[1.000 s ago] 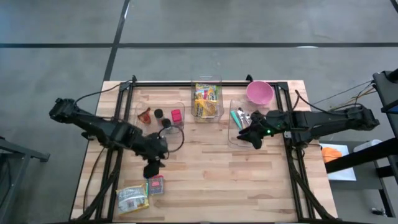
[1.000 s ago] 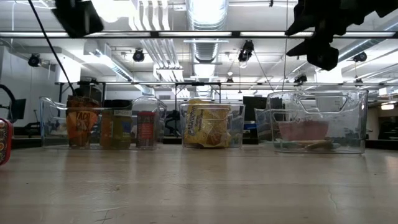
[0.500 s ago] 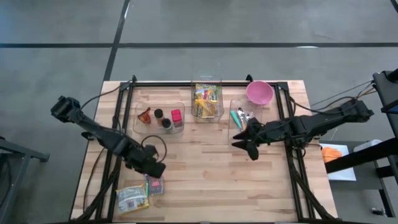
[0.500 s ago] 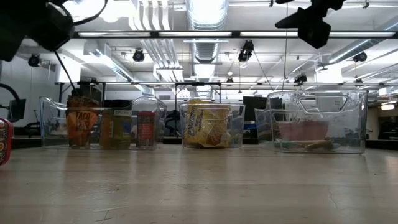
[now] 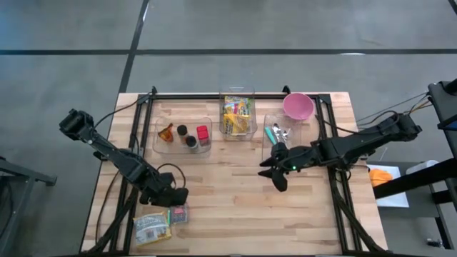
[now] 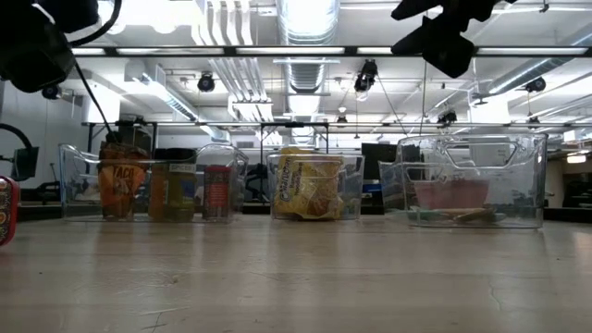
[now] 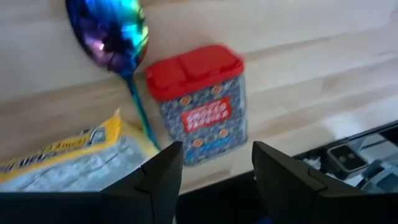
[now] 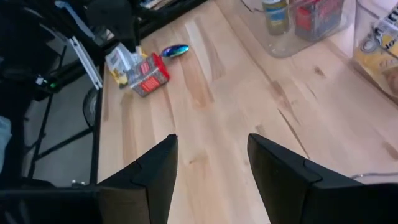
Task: Pick & Place Food Item
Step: Put the red seasoning can into the left transparent bin
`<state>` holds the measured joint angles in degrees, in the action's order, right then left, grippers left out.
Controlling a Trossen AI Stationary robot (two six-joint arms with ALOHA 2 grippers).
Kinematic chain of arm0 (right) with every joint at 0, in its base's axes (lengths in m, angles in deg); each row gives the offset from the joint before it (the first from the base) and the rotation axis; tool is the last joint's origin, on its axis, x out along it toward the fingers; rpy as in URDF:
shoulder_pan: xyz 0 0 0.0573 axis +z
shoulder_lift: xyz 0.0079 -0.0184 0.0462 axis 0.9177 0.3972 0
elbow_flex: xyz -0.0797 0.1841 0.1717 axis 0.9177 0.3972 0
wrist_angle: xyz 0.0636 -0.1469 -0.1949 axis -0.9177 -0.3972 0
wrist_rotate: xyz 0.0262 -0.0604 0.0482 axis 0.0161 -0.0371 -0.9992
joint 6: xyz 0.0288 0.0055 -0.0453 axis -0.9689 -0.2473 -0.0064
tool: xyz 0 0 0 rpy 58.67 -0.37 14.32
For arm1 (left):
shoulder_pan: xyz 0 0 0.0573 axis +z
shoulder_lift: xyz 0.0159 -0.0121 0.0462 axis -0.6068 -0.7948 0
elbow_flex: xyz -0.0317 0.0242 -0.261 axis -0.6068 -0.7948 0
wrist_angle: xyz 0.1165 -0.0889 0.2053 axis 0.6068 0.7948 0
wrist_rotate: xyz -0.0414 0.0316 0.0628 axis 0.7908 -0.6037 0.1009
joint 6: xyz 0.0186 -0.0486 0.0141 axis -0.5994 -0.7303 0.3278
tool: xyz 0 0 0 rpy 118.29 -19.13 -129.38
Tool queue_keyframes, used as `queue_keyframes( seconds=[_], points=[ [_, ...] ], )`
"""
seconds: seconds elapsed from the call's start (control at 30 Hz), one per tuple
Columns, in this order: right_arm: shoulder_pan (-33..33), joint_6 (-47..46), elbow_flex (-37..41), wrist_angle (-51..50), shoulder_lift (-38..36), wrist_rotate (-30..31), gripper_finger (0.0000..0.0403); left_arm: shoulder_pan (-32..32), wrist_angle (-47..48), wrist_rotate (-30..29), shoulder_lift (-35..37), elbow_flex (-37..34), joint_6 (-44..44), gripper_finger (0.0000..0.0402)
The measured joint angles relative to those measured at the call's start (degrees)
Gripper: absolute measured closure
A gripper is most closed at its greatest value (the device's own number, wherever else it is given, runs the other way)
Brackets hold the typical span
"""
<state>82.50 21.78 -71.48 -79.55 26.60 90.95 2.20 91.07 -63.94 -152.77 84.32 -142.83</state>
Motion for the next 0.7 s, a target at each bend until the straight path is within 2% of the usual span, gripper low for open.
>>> queue_keyframes(
  seconds=[0.13, 0.4, 0.7],
  points=[
    [0.06, -0.07, 0.00, -0.09, 0.81, 0.04, 0.0213, 0.00, 0.01, 1.55, 0.00, 0.02, 1.59, 0.0199],
    [0.08, -0.93, 0.02, 0.33, 0.89, 0.24, 0.0213, 0.00, 0.45, 0.69, 0.00, 0.02, 1.00, 0.0188],
    [0.08, -1.33, 0.04, 1.56, 0.89, 0.46, 0.0213, 0.04, 2.82, 3.72, -0.29, 0.00, 0.97, 0.0067]
  ],
)
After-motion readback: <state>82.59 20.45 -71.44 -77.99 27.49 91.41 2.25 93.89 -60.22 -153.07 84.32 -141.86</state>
